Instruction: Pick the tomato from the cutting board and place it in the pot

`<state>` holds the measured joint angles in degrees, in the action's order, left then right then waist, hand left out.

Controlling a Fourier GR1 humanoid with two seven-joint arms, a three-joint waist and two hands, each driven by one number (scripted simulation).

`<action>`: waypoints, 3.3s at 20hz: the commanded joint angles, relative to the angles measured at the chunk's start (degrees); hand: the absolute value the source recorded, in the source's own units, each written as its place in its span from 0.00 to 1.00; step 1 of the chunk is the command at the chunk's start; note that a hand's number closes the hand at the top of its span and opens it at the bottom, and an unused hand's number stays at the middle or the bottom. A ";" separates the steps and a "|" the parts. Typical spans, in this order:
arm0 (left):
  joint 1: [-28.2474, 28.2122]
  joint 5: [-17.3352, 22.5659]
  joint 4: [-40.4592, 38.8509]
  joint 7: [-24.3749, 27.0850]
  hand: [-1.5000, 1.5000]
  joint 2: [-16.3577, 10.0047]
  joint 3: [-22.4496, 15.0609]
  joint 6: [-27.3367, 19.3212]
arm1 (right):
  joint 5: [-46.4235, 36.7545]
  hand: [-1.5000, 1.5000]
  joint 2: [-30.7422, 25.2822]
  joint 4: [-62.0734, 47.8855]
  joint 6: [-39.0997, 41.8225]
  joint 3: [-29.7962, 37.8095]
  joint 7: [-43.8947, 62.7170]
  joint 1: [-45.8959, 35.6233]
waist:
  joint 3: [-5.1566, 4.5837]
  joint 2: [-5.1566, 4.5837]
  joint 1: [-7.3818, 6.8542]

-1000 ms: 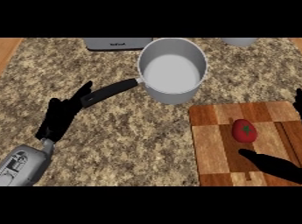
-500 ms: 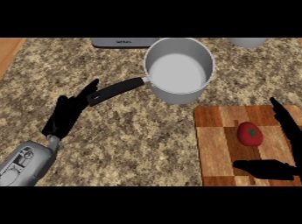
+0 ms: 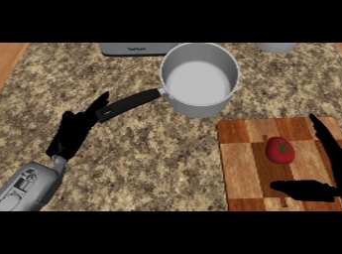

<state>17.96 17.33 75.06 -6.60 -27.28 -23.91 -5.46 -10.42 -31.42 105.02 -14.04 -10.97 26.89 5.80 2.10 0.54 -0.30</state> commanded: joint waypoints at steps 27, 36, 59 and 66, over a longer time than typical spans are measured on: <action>-6.10 4.21 -1.12 3.33 0.50 4.71 -1.33 -2.76 | 19.61 1.00 11.00 -24.73 12.12 8.40 -32.08 -2.13 | -2.05 -0.68 -0.95; -5.39 5.22 -1.72 2.96 0.50 3.47 -1.98 -1.81 | 14.83 1.00 16.95 -35.66 8.93 6.82 -44.82 -4.94 | -1.99 -0.78 -1.50; -5.75 4.45 -3.05 4.18 0.50 3.81 -2.02 -4.19 | -5.61 1.00 31.29 -15.81 -23.93 -5.50 -49.01 15.49 | -2.40 -0.51 0.24; -5.15 5.40 -0.22 1.65 0.50 1.90 -1.94 -2.39 | -21.66 1.00 28.94 -5.94 -29.26 -8.53 -37.56 18.67 | -2.53 -0.50 -0.40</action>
<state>18.07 19.59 74.92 -5.89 -27.53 -26.49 -8.09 -24.18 -1.65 95.03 -41.11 -16.95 -16.45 22.38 2.01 1.04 -0.13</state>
